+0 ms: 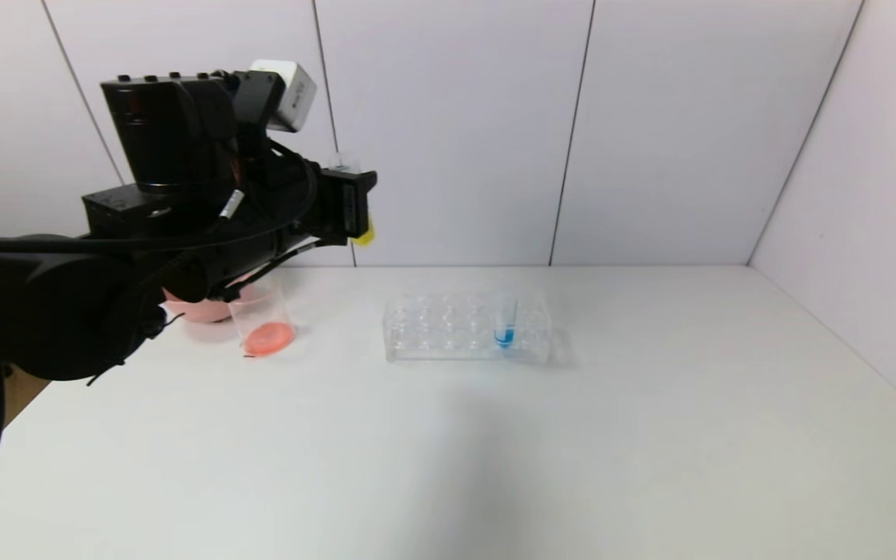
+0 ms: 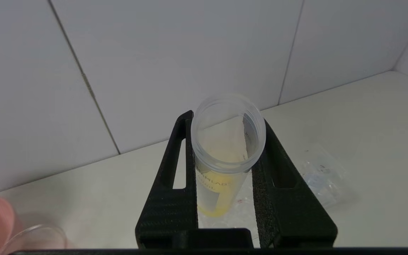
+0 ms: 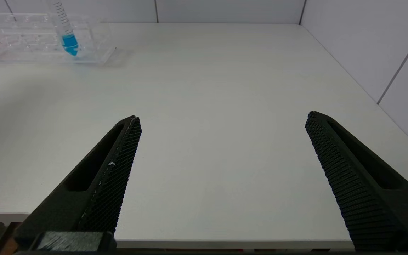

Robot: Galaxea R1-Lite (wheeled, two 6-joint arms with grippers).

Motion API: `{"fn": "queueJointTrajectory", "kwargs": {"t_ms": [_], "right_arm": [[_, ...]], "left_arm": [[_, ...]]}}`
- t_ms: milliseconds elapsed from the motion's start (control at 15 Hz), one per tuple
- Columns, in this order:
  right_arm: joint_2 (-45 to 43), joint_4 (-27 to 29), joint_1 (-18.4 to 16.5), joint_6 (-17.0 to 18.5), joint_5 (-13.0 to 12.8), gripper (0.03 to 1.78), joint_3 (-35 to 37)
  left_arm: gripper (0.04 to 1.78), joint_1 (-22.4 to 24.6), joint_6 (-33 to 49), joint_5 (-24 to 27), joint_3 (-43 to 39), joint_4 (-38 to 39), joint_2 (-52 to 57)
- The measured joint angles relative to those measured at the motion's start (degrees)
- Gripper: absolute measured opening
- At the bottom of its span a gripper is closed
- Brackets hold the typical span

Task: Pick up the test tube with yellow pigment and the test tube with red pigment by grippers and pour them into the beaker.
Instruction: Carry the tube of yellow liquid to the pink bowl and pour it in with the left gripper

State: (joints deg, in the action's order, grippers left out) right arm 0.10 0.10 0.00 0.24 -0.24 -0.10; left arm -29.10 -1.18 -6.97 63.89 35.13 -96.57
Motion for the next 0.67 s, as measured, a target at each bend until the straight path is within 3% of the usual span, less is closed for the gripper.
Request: {"fn": "queueJointTrajectory", "kwargs": {"t_ms": [200,667], "right_arm": [[0.00,0.00,0.00,0.02,0.02,1.70,0.00],[0.00,0.00,0.00,0.02,0.00,1.70,0.00]], "left_arm": [[0.45,4.88,-0.02,0.06,-0.91,-4.49,3.88],[0.45,13.42,0.22,0.61,-3.62,-5.12,6.36]]}}
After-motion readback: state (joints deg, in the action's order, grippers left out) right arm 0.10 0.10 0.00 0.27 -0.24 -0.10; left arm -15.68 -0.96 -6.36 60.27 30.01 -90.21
